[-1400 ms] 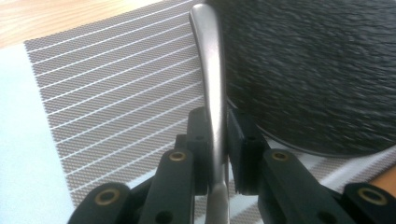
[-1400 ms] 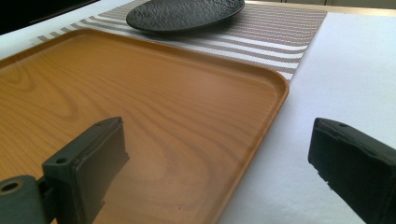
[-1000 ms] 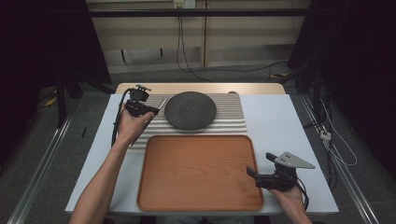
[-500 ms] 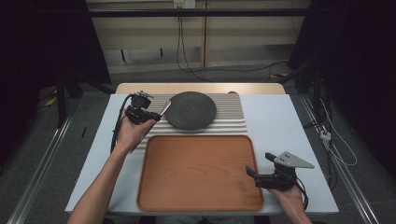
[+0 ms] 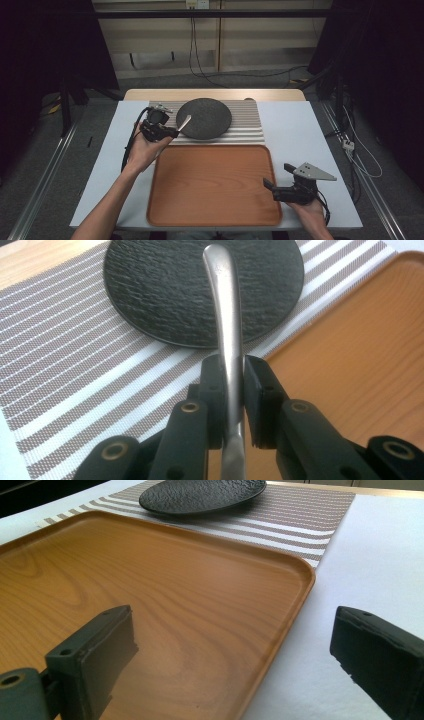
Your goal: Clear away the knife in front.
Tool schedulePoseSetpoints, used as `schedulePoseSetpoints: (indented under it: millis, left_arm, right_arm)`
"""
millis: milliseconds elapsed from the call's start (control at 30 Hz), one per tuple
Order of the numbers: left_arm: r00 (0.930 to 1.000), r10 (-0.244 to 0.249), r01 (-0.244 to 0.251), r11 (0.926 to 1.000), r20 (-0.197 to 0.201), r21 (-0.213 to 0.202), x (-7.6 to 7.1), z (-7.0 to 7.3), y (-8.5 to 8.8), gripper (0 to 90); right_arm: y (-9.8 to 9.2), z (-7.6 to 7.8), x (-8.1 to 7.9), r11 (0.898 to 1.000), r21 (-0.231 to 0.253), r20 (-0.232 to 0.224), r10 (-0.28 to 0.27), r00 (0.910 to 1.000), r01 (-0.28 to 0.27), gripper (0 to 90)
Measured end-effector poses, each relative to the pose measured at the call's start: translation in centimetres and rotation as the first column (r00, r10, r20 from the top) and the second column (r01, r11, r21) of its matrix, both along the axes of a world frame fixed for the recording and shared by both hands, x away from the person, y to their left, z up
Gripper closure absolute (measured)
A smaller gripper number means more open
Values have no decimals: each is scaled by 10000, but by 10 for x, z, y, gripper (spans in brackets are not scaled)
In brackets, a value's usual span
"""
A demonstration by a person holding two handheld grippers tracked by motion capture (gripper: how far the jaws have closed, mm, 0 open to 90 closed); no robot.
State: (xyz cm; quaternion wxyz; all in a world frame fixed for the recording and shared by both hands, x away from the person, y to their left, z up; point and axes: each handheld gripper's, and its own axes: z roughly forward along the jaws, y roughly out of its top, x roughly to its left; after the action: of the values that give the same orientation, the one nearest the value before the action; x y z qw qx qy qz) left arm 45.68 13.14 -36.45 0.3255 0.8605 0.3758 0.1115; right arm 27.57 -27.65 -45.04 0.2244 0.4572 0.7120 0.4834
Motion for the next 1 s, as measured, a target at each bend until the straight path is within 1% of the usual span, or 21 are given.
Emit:
schedulePoseSetpoints:
  millis: [100,133,233,300,367,400,433,467,567,667,700,833,900,933,967,1000]
  left_arm:
    - [10000,88,-88,10000,-44,-18,-5,-3,-2,800]
    - [10000,-7,7,10000,-25,61,-6,-4,-3,799]
    - [10000,-48,48,9999,-54,118,-13,-5,-6,799]
    - [9997,-205,206,9997,-105,109,-17,-6,-8,799]
    - [9996,-273,274,9995,-64,144,-21,-7,-10,800]
    - [9997,-237,237,9996,-39,127,-23,-7,-11,800]
    - [9997,-244,245,9997,-98,96,-24,-8,-11,799]
    - [9995,-292,294,9994,-107,164,-25,-9,-12,799]
    - [9991,-323,329,9993,-286,193,-27,-13,-15,799]
    - [9991,-360,365,9991,-241,221,-29,-14,-18,799]
    - [9988,-366,372,9991,-318,191,-30,-15,-19,799]
    - [9983,-439,451,9985,-376,324,-34,-17,-21,799]
    - [9973,-498,516,9982,-536,320,-34,-18,-21,799]
    - [9979,-428,445,9985,-495,326,-35,-19,-22,799]
    - [9974,-426,442,9987,-574,264,-36,-21,-23,799]
    - [9969,-490,512,9981,-613,353,-37,-21,-23,799]
  right_arm:
    - [0,0,0,10000,6,-26,-10,10000,10,41]
    - [0,0,0,10000,28,-4,0,10000,0,41]
    - [0,0,0,10000,-4,-9,11,10000,-11,41]
    - [0,0,0,10000,4,-16,2,10000,-2,41]
    - [0,0,0,10000,-12,-19,-5,10000,5,41]
    - [0,0,0,10000,-7,-14,6,10000,-6,41]
    - [0,0,0,10000,-27,-10,0,10000,0,41]
    - [0,0,0,10000,-7,-8,-2,10000,2,41]
    - [1,0,1,10000,-12,-4,28,10000,-28,41]
    - [2,0,2,9999,-22,1,100,9999,-100,41]
    - [2,0,2,9999,-28,-1,108,9999,-108,41]
    - [1,0,1,9999,-19,-5,101,9999,-101,41]
    - [1,0,1,10000,-35,6,88,10000,-88,41]
    - [1,0,1,10000,-35,6,88,10000,-88,41]
    - [2,0,1,9999,-77,30,125,9999,-125,41]
    - [3,0,1,9999,-92,21,137,9999,-137,41]
